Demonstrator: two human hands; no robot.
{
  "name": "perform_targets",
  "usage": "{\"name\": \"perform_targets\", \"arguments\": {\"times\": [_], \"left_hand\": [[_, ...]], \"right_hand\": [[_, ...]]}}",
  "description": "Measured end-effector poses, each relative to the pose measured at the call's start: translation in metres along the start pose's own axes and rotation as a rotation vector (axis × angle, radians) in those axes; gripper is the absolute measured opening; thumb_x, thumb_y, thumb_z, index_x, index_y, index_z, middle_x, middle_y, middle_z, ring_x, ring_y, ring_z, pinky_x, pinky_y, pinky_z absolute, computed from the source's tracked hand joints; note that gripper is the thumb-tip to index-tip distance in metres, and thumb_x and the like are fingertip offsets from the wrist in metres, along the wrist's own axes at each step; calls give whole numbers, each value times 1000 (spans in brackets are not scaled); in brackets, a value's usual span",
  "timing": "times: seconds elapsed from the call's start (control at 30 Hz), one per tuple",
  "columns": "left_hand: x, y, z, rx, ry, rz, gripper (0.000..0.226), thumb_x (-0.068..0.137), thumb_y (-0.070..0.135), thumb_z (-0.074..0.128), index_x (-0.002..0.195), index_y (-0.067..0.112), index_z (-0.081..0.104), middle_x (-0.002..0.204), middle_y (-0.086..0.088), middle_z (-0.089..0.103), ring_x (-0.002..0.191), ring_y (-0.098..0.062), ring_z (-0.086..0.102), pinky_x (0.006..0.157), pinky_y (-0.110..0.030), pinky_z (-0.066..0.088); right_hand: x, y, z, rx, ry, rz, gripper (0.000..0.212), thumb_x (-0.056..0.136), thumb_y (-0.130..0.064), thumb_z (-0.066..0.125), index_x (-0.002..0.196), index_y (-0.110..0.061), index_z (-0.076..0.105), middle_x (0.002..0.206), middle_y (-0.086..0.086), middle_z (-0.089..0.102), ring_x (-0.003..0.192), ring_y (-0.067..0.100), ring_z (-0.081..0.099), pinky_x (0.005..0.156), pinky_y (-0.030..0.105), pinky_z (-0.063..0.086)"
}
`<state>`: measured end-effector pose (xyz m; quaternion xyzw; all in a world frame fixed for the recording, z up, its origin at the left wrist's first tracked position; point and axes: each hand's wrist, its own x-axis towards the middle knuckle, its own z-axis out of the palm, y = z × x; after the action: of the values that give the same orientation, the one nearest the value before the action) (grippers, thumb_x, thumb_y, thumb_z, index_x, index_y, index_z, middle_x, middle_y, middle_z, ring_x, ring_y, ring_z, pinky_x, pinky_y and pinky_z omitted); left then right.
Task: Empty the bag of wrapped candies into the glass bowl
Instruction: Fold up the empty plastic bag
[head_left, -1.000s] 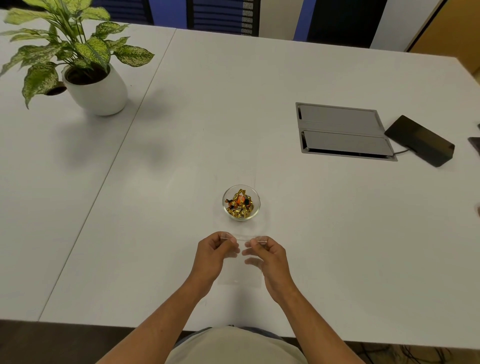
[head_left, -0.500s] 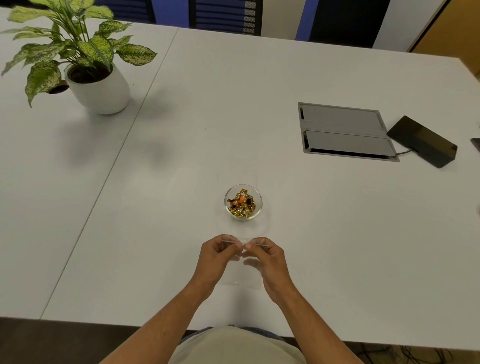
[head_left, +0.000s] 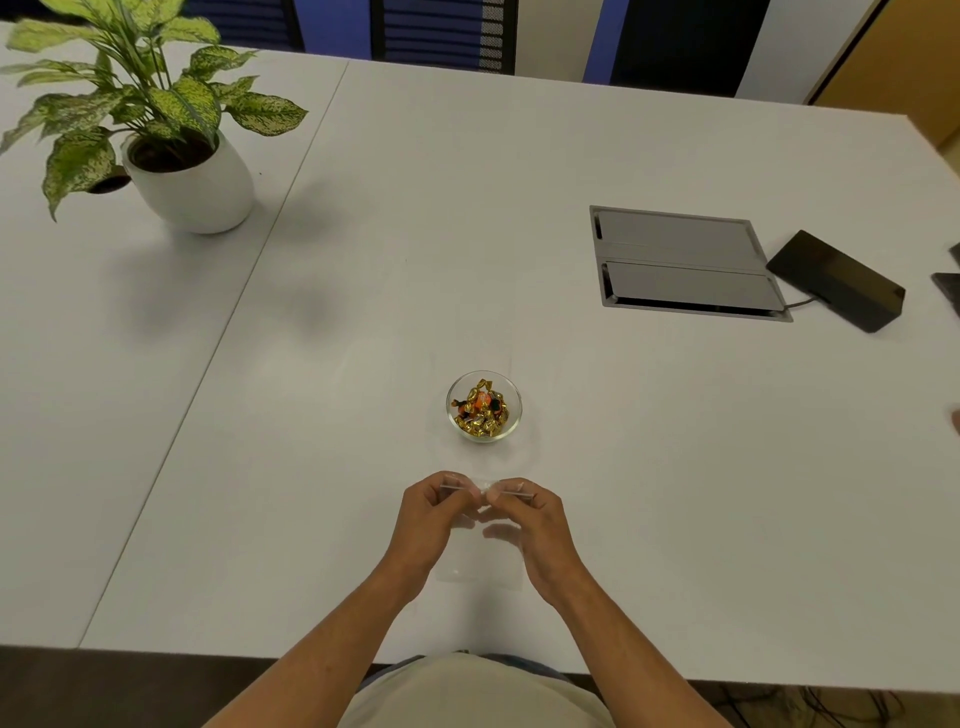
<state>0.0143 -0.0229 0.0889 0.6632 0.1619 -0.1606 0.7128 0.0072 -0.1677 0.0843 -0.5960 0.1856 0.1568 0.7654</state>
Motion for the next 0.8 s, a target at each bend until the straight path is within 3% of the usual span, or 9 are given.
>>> {"name": "perform_targets", "arguments": {"times": [0.3,0.63,0.8], "left_hand": [[1,-3,-2,38,-23,-1,12,89,12,63,87,11,75,84,-9,76,82,-28,71,78,-37,60],[7,-11,-5,160,-38,-30,16,90,23,61,88,18,75,82,-2,76,83,-22,71,79,-33,59],[7,-12,-6,104,-20,-34,17,89,18,64,81,26,77,78,1,77,75,-16,72,68,-24,59]], "right_hand": [[0,2,4,-87,30,-5,18,89,-10,66,81,-21,78,79,4,77,75,22,72,68,31,60],[4,7,3,-165,21,10,13,91,-12,63,90,-9,75,91,14,75,84,27,72,72,32,61],[4,8,0,-130,60,23,13,89,-15,67,84,-19,78,84,6,77,78,23,73,67,30,60]]}}
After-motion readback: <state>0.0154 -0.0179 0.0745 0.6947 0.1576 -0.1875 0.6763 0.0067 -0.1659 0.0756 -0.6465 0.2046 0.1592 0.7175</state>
